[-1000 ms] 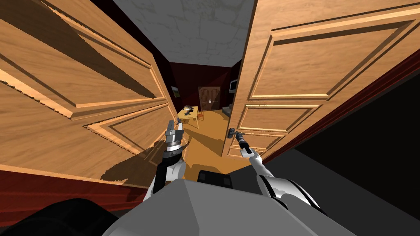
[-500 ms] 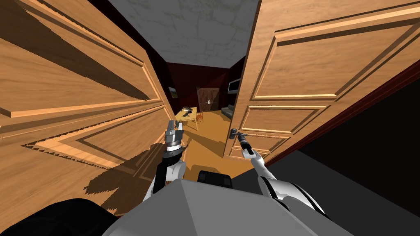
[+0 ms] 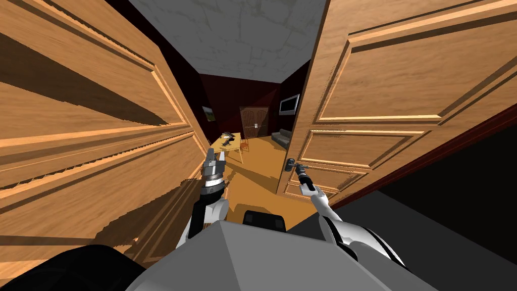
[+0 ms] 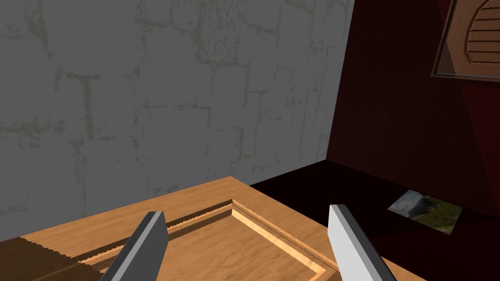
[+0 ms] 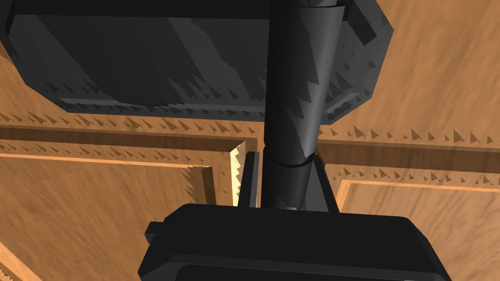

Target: Push the door open

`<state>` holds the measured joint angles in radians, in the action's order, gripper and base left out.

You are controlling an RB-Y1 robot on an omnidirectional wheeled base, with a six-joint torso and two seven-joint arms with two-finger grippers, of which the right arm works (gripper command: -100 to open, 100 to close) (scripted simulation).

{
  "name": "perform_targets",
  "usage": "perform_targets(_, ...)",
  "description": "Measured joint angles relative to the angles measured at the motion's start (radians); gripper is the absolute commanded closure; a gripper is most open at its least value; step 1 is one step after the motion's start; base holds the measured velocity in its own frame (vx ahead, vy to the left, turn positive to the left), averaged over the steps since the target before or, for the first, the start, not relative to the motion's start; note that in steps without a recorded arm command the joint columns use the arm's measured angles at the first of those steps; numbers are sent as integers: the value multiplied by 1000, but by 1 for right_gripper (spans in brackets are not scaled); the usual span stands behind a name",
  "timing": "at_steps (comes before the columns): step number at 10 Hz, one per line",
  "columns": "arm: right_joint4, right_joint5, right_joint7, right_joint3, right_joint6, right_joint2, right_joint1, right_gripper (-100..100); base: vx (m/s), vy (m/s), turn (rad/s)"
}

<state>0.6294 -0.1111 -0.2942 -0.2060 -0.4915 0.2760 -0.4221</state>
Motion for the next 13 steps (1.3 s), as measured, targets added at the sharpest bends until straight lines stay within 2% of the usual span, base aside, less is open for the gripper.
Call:
perform_targets(2,6,2,3,-5,3,0,5,100,153,28,-32)
perform_targets(4,-24,6,10,-15,-6,1,0,100,202,35,-36)
perform_targets(5,0,7,11,-20,3,1,13,100,168,47,-43)
perform_targets(6,-17,11,15,-28,-3,6,2,100,184,50,-34)
perform_targets(7,-8,14,16,-35,-2,10,9,100,197,36,-53)
perform_targets(9,24,19,23,-51,20,8,25,100,166,45,-43)
perform_targets(11,-36,27,33,-70,-10,22,-2,100,174,64,-54)
perform_targets(12,-34,30,39,-81,-11,21,5,100,214,86,-81)
perform_targets(13,-3,34,42,-89,3,21,27,100,205,83,-96)
